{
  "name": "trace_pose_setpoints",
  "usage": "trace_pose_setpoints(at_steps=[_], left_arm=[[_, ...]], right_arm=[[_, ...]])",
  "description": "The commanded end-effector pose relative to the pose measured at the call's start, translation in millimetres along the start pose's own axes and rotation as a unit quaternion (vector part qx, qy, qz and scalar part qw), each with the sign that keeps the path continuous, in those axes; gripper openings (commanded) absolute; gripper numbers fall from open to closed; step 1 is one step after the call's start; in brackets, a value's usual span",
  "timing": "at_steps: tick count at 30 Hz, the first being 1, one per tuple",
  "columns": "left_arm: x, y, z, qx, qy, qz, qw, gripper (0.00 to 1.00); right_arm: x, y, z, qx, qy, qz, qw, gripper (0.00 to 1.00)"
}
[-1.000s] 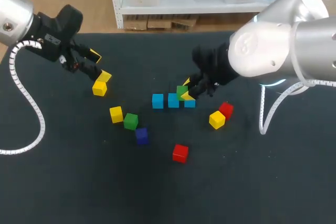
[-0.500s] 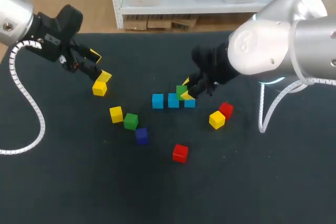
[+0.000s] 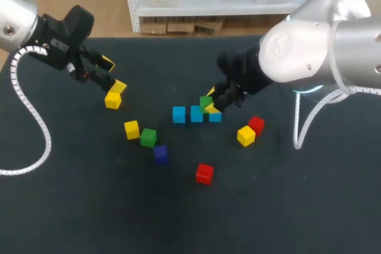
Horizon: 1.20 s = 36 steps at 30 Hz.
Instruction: Place the blue cubes, place green cubes on the blue cubes, place the yellow cubes on the green cubes, then place the red cubes on the yellow cubes, and place purple cube on the red cubes.
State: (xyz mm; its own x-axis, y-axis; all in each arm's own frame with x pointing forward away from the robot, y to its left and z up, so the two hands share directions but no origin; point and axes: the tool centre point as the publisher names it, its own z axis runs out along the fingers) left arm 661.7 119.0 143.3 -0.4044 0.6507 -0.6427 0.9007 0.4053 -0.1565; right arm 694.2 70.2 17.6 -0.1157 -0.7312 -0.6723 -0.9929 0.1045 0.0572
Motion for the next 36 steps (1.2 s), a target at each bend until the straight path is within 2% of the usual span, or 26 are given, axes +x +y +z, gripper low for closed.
trace_pose_setpoints(at_steps=[1,20,22,28,32,35,36], left_arm=[[1.7,-0.3,-0.3,0.0,-0.003,0.001,1.0,1.0],[1.7,-0.3,-0.3,0.0,-0.003,0.001,1.0,1.0],[1.7,-0.3,-0.3,0.0,-0.003,0.001,1.0,1.0],[1.7,-0.3,-0.3,0.0,-0.003,0.001,1.0,1.0],[1.7,-0.3,-0.3,0.0,-0.003,0.001,1.0,1.0],[1.7,-0.3,-0.3,0.0,-0.003,0.001,1.0,1.0],[1.7,-0.3,-0.3,0.0,-0.003,0.001,1.0,1.0]], right_arm=[[0.5,-1.1,0.1,-0.003,-0.003,-0.001,1.0,0.4],[1.8,0.2,-3.4,-0.003,-0.006,-0.002,1.0,0.36],[2.0,0.3,-3.6,-0.003,-0.007,-0.003,1.0,0.29],[2.4,0.8,-5.0,-0.004,-0.008,-0.004,1.0,0.3],[2.5,0.8,-5.6,-0.004,-0.01,-0.005,1.0,0.35],[2.4,1.0,-5.4,-0.007,-0.009,-0.007,1.0,0.5],[2.3,1.3,-5.1,-0.008,-0.009,-0.007,1.0,0.86]])
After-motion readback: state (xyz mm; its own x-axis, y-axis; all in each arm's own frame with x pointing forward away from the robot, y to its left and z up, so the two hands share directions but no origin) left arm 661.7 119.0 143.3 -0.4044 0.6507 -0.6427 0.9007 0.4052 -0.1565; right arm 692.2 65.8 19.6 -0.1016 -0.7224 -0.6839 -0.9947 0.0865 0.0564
